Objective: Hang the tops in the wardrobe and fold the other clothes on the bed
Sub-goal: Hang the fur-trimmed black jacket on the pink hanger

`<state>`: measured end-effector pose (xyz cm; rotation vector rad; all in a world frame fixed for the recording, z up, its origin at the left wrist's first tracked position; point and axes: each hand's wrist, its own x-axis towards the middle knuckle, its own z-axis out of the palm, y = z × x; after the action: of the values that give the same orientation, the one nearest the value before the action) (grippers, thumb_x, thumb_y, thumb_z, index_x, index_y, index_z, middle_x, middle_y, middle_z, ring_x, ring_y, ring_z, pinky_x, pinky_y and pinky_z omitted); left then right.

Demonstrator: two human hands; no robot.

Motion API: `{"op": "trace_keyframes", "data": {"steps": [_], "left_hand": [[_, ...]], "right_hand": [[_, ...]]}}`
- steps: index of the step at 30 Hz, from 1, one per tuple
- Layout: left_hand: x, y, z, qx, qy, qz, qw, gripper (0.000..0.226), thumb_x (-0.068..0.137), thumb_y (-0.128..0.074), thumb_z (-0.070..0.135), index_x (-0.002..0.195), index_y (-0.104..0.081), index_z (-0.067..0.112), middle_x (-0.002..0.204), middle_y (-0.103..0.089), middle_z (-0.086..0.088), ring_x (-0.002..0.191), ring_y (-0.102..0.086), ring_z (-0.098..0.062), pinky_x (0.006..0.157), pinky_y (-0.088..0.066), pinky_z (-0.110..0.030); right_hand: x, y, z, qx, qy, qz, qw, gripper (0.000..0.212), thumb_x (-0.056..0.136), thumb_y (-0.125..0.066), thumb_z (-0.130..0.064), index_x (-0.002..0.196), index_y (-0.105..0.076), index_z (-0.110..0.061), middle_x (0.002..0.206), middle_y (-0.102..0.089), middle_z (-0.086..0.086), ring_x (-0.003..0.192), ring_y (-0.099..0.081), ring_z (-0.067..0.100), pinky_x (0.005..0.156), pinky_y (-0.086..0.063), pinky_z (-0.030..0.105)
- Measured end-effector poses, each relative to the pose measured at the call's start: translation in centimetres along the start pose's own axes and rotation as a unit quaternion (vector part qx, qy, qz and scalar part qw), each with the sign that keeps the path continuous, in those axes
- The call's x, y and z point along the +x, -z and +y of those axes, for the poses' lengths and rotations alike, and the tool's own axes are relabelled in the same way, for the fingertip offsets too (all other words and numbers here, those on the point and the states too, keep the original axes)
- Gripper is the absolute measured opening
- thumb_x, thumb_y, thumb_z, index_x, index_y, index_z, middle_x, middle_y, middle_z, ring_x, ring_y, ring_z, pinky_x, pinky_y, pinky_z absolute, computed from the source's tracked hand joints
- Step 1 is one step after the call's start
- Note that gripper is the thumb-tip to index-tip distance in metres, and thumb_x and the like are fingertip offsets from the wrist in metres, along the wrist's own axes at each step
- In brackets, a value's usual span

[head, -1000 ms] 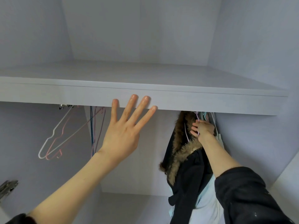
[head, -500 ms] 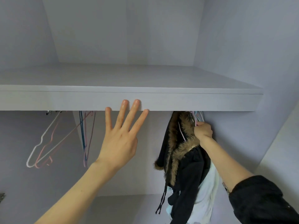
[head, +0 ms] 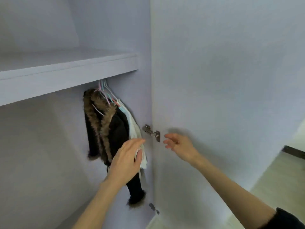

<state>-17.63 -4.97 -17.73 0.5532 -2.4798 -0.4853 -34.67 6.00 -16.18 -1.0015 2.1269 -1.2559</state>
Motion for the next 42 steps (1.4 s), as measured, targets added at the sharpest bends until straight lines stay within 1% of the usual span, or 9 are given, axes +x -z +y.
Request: {"op": "trace_keyframes", "data": {"steps": [3,10,14,19,23,29,32,38,42], "left_hand": [[-1.2,-4.1,4.5,-0.062,-0.060,-0.076,0.993,0.037,0.098,-0.044,0.017,0.135,-0.048,0.020,0.133,-0.048,0.010,0.123,-0.043,-0.007,0.098,-0.026,-0.009],[-5.9,-11.3,18.9,-0.159,-0.222,-0.207,0.939,0.033,0.097,-0.043,0.015,0.128,-0.053,0.022,0.127,-0.053,0.011,0.119,-0.048,-0.010,0.099,-0.040,-0.029],[-10.0,-14.3,28.1,-0.200,-0.327,-0.270,0.883,0.031,0.094,-0.048,0.009,0.122,-0.059,0.017,0.121,-0.058,0.005,0.114,-0.053,-0.014,0.094,-0.041,-0.027],[-17.1,-18.1,39.7,-0.231,-0.432,-0.347,0.800,0.028,0.095,-0.049,0.010,0.121,-0.060,0.014,0.122,-0.060,0.001,0.113,-0.056,-0.018,0.096,-0.043,-0.035],[-24.8,-21.4,49.0,-0.250,-0.495,-0.407,0.726,0.030,0.096,-0.046,0.011,0.123,-0.058,0.016,0.122,-0.057,0.005,0.110,-0.056,-0.012,0.093,-0.041,-0.023],[-36.0,-26.5,61.0,-0.239,-0.549,-0.484,0.639,0.030,0.097,-0.044,0.014,0.125,-0.055,0.018,0.125,-0.054,0.008,0.112,-0.054,-0.009,0.089,-0.045,-0.027],[-40.9,-29.3,65.0,-0.222,-0.571,-0.508,0.605,0.030,0.098,-0.044,0.015,0.125,-0.055,0.019,0.124,-0.053,0.009,0.112,-0.053,-0.008,0.089,-0.043,-0.022],[-46.7,-35.5,70.5,-0.158,-0.586,-0.573,0.551,0.031,0.098,-0.042,0.016,0.126,-0.054,0.021,0.128,-0.051,0.010,0.115,-0.050,-0.006,0.094,-0.042,-0.025],[-49.4,-40.2,75.3,-0.128,-0.591,-0.587,0.538,0.033,0.099,-0.039,0.015,0.129,-0.052,0.016,0.131,-0.050,0.005,0.120,-0.048,-0.010,0.098,-0.039,-0.026]], "right_hand": [[-7.7,3.8,4.2,0.008,-0.068,0.067,0.995,0.027,0.096,-0.046,-0.011,0.120,-0.057,-0.009,0.107,-0.068,0.014,0.096,-0.064,0.024,0.090,-0.046,0.033],[-26.1,11.9,10.5,0.044,-0.174,0.253,0.951,0.025,0.096,-0.046,-0.009,0.118,-0.058,-0.004,0.104,-0.069,0.015,0.085,-0.063,0.019,0.064,-0.044,0.010],[-37.8,15.2,13.2,0.075,-0.229,0.364,0.900,0.025,0.096,-0.047,-0.009,0.119,-0.057,-0.004,0.099,-0.068,0.013,0.085,-0.062,0.018,0.076,-0.048,0.023],[-52.6,17.3,16.2,0.109,-0.289,0.487,0.817,0.023,0.096,-0.048,-0.009,0.116,-0.058,-0.003,0.095,-0.067,0.012,0.079,-0.061,0.017,0.066,-0.045,0.015],[-64.3,18.0,18.6,0.120,-0.333,0.562,0.748,0.024,0.096,-0.048,-0.009,0.117,-0.058,-0.001,0.098,-0.067,0.018,0.081,-0.060,0.019,0.057,-0.042,0.007],[-79.2,20.1,23.6,0.116,-0.387,0.621,0.672,0.024,0.096,-0.049,-0.009,0.116,-0.059,-0.002,0.105,-0.068,0.020,0.083,-0.060,0.019,0.058,-0.041,0.008],[-84.9,20.8,27.2,0.099,-0.427,0.631,0.640,0.024,0.095,-0.050,-0.010,0.116,-0.060,-0.004,0.109,-0.068,0.017,0.087,-0.061,0.017,0.069,-0.044,0.015],[-93.5,22.6,33.9,0.073,-0.554,0.555,0.616,0.037,0.096,-0.050,-0.025,0.131,-0.051,-0.015,0.132,-0.056,0.008,0.120,-0.053,0.023,0.097,-0.036,0.024],[-97.3,23.6,38.8,0.068,-0.615,0.519,0.590,0.042,0.098,-0.045,-0.027,0.138,-0.044,-0.014,0.137,-0.051,0.010,0.125,-0.047,0.025,0.100,-0.034,0.027]]}}
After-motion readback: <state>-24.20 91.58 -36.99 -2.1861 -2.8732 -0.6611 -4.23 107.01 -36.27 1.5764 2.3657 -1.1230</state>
